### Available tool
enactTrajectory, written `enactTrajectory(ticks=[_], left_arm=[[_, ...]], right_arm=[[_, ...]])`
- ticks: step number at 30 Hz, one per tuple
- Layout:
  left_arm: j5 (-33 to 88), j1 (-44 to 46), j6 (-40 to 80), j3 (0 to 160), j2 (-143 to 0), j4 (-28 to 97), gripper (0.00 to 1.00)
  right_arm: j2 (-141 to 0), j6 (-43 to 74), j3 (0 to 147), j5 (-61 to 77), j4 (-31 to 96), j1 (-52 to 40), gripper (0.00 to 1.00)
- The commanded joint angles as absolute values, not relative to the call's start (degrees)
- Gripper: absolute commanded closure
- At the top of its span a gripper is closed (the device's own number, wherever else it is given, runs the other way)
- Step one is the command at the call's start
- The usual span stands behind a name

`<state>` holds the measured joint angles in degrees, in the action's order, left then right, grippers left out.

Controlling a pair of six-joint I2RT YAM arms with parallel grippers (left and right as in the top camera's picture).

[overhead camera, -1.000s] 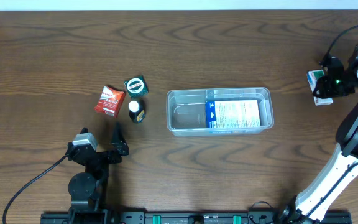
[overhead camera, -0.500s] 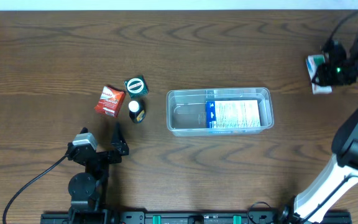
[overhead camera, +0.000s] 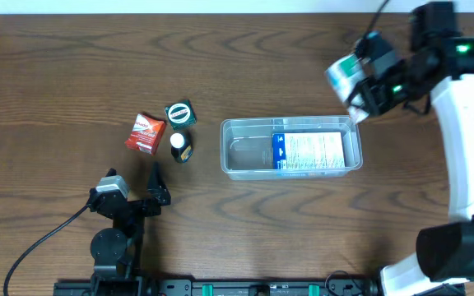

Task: Pack container
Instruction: 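Lift the white-green box over the container with the right gripper, then lower the white-green box into the container beside the blue box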

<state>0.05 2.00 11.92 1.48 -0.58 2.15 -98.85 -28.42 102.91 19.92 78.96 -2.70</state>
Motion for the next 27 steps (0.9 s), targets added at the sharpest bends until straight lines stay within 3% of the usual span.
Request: enactTrajectory(ticks=[1, 14, 20, 27], left_arm=[[-0.4, 2.1, 11.2, 0.2, -0.2, 4.2, 0.02], [-0.4, 2.1, 11.2, 0.2, -0.2, 4.2, 0.02], [-0.4, 2.1, 11.2, 0.2, -0.2, 4.2, 0.02], [-0.4, 2.1, 11.2, 0.2, -0.2, 4.2, 0.02]], right_arm=[[-98.3, -32.1, 103.4, 21.2, 83.0, -7.3, 0.63], [-98.3, -34.4, 100.0, 19.7, 88.5, -12.8, 0.64], [-98.3, -38.8, 92.6, 19.5, 83.0, -12.8, 0.56], [-98.3, -40.4, 84.7, 15.9, 73.8, -12.7, 0.6]])
